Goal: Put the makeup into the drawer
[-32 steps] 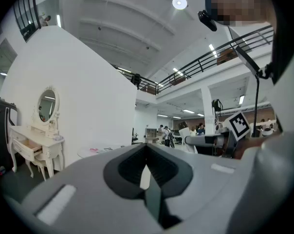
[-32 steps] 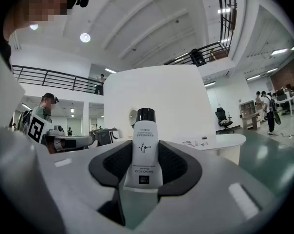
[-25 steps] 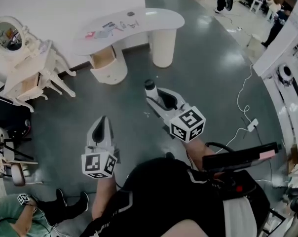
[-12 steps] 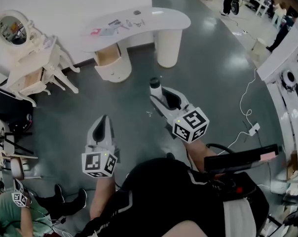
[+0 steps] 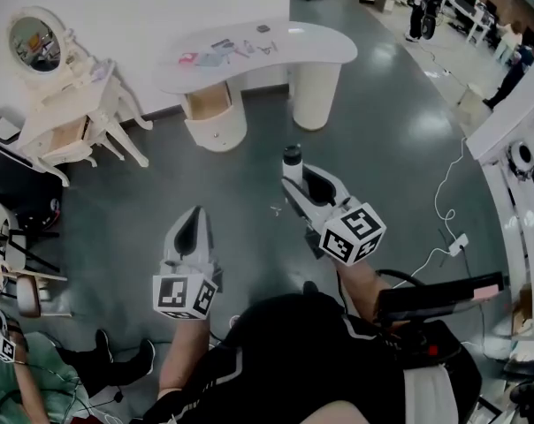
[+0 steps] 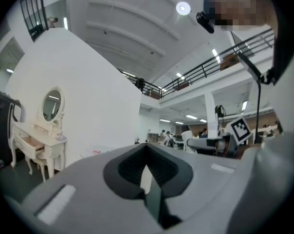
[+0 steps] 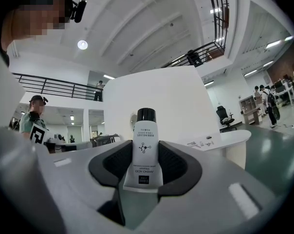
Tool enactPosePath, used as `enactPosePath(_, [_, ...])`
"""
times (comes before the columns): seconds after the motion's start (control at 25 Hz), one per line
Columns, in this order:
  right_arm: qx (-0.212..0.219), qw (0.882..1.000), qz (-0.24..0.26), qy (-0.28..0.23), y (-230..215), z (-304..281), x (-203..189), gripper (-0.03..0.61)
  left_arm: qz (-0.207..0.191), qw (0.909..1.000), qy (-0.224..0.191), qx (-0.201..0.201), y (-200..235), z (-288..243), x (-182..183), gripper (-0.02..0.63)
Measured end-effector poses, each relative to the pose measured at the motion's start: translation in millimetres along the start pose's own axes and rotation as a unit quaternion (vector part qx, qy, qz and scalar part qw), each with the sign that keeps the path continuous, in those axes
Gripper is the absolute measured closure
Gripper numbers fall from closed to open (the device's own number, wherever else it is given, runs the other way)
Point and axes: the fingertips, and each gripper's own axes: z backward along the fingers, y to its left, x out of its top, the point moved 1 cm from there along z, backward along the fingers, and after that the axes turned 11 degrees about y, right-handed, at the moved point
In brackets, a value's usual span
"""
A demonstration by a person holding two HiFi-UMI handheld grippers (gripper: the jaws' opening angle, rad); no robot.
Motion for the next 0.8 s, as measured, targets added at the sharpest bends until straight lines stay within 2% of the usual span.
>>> enactPosePath(0.08, [-0.004, 1.0, -0.002, 0.006, 5.1, -4.1, -3.6, 0.407, 0.0, 0.9999, -0.009, -0.013, 4.1, 5.4, 2.2, 0.615])
enactPosePath(0.4, [-0.015, 1.0, 0.002, 0.024, 17.6, -28.2, -9.6, 0.407, -0.004, 0.9996, 0.016, -0.024, 42.0, 0.7, -8.5, 0.614])
enactPosePath(0.8, [0.012, 1.0, 0.001, 0.017, -30.3, -85.6, 4.5, 0.407, -0.015, 0.9993, 0.024, -0.023, 61.7, -57.2, -3.3, 0.614])
